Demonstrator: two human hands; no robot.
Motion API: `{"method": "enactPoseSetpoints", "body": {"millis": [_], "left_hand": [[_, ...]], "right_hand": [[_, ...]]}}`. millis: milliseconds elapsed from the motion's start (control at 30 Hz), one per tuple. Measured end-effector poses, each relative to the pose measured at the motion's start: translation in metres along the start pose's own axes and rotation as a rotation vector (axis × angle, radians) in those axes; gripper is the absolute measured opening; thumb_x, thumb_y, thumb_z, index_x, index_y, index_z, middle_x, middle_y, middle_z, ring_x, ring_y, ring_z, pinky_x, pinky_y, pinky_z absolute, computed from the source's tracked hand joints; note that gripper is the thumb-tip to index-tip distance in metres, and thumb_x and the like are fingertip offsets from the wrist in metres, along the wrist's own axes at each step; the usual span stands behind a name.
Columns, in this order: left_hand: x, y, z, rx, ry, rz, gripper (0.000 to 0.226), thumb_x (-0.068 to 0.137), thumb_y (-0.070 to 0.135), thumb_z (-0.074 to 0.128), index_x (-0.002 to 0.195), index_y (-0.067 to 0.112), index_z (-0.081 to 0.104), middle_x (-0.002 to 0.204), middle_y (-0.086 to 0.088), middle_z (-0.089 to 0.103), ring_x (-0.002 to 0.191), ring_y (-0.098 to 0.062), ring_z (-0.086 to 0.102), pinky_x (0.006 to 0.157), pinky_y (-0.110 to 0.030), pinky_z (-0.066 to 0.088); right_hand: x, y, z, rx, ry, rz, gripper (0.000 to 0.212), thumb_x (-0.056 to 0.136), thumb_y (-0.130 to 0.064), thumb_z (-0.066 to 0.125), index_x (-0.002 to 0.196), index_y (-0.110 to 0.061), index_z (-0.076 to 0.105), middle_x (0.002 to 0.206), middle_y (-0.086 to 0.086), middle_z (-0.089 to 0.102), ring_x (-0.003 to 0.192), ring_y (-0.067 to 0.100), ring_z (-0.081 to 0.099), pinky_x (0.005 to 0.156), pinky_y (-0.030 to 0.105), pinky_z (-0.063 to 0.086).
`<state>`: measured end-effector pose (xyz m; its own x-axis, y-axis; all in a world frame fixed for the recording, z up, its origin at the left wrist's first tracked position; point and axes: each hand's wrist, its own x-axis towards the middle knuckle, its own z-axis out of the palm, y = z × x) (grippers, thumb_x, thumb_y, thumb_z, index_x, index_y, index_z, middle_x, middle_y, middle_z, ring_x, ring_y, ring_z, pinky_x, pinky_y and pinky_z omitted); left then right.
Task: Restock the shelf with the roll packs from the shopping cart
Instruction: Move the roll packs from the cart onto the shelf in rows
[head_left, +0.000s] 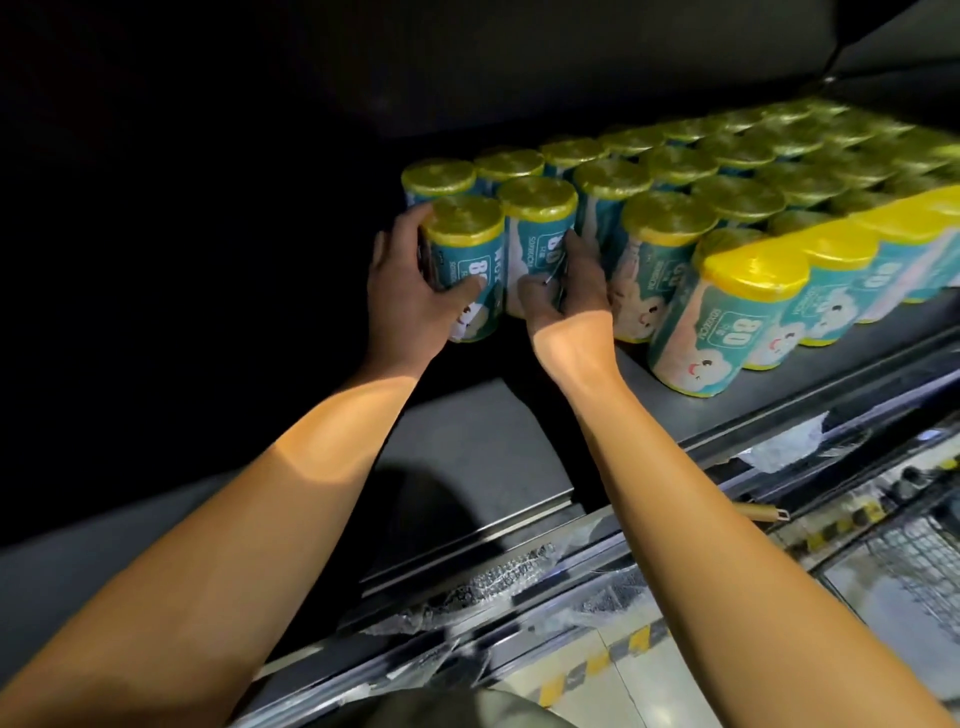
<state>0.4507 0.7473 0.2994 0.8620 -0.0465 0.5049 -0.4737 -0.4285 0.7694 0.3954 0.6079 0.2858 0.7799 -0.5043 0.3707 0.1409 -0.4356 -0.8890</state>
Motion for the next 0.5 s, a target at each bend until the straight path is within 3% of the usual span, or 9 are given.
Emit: {"method": "enactPoseSetpoints", "body": {"millis": [100,267,333,433,500], "left_hand": [[0.0035,0.0003,0.0062,0.011,0.022,-0.006,0.083,0.062,0.033,0.083,0.138,0.027,0.050,0.129,-0.007,0.052,0.117,-0.024,0.057,0.099,-0.044,0.048],[0.0037,-0.0015,0.0105,0.046,0.032,0.004,0.085,0.065,0.033,0.084,0.142,0.025,0.048,0.131,-0.010,0.051,0.122,-0.028,0.054,0.103,-0.044,0.045],[0.0026,-0.0014,0.0111,0.063,0.034,0.007,0.085,0.067,0.031,0.085,0.143,0.025,0.047,0.133,-0.011,0.050,0.125,-0.029,0.052,0.104,-0.044,0.044],[0.0015,0.0002,0.0115,0.083,0.031,0.011,0.087,0.070,0.030,0.085,0.146,0.024,0.044,0.136,-0.011,0.049,0.127,-0.030,0.050,0.105,-0.044,0.043],[0.0012,0.0010,0.0117,0.089,0.025,-0.004,0.087,0.071,0.030,0.084,0.147,0.025,0.042,0.138,-0.011,0.047,0.128,-0.030,0.048,0.106,-0.045,0.042]], "right_hand": [[0.0032,-0.0014,0.0037,0.007,0.003,0.027,0.079,0.084,-0.036,0.055,0.153,-0.003,0.035,0.159,0.015,0.034,0.148,0.024,0.031,0.112,0.014,0.021],[0.0033,0.0031,0.0075,0.001,0.056,-0.002,0.075,0.085,-0.036,0.056,0.150,-0.003,0.038,0.155,0.017,0.039,0.146,0.027,0.035,0.119,0.041,0.029],[0.0026,0.0036,0.0076,-0.001,0.078,-0.005,0.075,0.085,-0.037,0.056,0.150,-0.004,0.039,0.154,0.016,0.041,0.145,0.027,0.037,0.118,0.044,0.031],[0.0008,0.0016,0.0087,0.019,0.087,0.025,0.074,0.086,-0.034,0.058,0.152,-0.005,0.038,0.157,0.015,0.038,0.147,0.025,0.034,0.119,0.036,0.029],[-0.0015,0.0014,0.0105,0.035,0.082,0.042,0.074,0.088,-0.034,0.061,0.152,-0.005,0.037,0.159,0.013,0.035,0.147,0.023,0.033,0.117,0.021,0.027]]}}
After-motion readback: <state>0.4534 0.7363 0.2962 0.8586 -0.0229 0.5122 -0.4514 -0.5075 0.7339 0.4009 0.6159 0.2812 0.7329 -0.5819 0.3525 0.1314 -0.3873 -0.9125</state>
